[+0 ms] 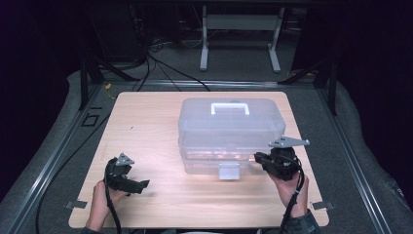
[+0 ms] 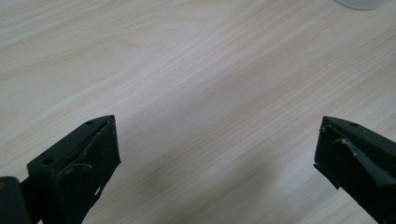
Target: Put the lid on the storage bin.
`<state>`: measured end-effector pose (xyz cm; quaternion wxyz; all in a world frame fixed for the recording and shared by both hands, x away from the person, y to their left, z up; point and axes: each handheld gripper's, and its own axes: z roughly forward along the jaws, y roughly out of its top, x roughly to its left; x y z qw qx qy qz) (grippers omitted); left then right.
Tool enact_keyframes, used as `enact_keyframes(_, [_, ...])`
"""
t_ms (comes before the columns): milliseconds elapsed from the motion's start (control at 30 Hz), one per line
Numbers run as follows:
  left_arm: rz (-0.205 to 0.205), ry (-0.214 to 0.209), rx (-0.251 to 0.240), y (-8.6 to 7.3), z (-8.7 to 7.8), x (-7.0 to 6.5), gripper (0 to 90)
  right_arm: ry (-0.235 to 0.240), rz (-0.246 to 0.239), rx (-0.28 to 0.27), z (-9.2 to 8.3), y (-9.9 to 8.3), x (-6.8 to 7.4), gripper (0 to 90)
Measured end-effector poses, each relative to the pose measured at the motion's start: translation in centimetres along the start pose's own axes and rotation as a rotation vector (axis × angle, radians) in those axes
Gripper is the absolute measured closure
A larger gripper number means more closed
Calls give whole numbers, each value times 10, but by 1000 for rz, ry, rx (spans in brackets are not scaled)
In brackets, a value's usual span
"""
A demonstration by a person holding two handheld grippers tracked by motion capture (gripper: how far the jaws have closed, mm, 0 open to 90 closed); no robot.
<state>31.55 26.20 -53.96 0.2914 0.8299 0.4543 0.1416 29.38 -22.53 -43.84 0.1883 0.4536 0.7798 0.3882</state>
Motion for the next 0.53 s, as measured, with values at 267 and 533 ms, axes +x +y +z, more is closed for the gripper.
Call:
enact_keyframes(267, [-33, 18, -14, -12, 2, 7, 1, -66, 32, 17, -9, -55, -16, 647])
enact_keyframes(533, [-52, 40, -32, -20, 10, 10, 0, -191, 154, 57, 9, -107, -61, 185])
